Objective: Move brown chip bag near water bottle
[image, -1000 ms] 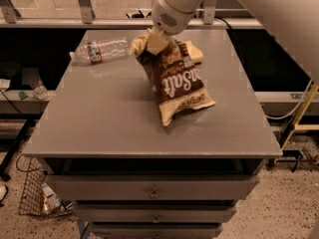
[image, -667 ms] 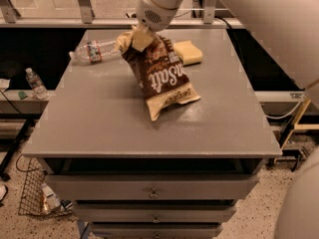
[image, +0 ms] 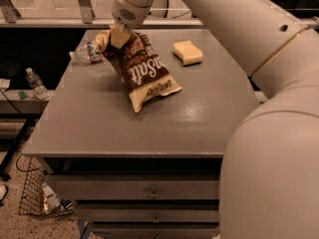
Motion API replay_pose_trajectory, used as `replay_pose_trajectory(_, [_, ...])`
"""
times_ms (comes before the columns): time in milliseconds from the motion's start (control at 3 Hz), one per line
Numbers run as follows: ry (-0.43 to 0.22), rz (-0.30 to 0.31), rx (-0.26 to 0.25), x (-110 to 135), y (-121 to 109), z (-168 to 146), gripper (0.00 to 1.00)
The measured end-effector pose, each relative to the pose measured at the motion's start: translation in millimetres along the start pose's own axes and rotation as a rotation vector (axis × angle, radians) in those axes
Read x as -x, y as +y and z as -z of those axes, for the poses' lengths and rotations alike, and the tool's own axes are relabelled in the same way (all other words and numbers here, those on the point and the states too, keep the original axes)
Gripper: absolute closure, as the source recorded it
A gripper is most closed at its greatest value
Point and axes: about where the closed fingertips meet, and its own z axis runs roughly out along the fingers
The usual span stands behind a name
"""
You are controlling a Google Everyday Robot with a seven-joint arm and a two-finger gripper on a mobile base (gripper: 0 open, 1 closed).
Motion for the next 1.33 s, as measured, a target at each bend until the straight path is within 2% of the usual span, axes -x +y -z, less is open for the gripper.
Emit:
replay_pose_trajectory(667, [0.007, -0.054, 0.015, -1.4, -31.7, -36.9, 1.0])
replay_pose_trajectory(1333, [0.019, -0.093, 0.033, -5.1, -47.1, -65.1, 1.0])
